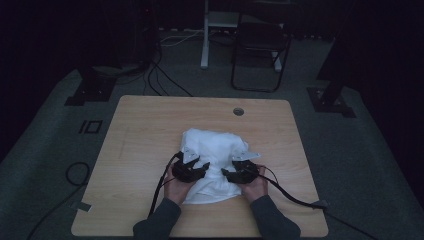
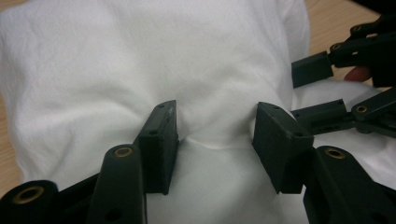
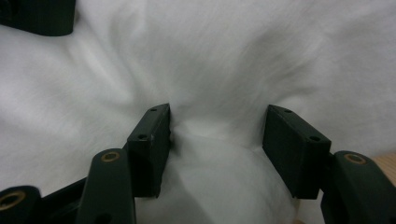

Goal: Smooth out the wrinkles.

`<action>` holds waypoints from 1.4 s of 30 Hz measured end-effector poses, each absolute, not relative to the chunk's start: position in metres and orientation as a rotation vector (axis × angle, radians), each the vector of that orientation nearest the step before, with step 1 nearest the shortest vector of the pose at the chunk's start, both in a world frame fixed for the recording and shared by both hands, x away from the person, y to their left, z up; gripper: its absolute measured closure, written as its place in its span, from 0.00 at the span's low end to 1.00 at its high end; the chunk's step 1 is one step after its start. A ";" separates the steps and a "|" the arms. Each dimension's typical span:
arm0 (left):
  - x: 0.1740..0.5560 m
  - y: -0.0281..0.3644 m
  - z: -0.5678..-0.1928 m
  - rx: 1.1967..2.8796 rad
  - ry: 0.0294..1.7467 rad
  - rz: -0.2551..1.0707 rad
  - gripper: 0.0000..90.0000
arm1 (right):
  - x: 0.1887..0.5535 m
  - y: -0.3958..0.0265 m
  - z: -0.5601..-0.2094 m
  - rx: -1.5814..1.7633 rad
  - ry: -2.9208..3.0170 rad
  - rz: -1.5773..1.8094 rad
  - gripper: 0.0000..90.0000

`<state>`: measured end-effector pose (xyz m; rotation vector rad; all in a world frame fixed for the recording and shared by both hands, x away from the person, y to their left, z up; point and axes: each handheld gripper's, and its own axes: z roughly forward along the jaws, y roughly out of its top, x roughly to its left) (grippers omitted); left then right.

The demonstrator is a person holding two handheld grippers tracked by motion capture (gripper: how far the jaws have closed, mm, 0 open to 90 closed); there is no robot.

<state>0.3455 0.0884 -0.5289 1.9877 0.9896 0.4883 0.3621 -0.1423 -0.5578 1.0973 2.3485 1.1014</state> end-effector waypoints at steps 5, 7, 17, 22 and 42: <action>0.353 0.091 -0.534 1.962 1.029 0.530 0.59 | 0.375 -0.136 -0.559 1.084 2.336 1.083 0.45; 0.355 0.091 -0.534 1.963 1.038 0.556 0.59 | 0.378 -0.135 -0.559 1.082 2.335 1.083 0.45; 0.399 0.106 -0.529 1.959 1.109 0.581 0.59 | 0.425 -0.112 -0.558 1.113 2.312 1.084 0.44; 0.414 0.110 -0.526 1.951 1.143 0.581 0.59 | 0.440 -0.107 -0.557 1.133 2.309 1.102 0.44; 0.353 0.179 -0.480 1.781 1.122 0.613 0.44 | 0.378 -0.194 -0.519 1.161 2.064 1.316 0.32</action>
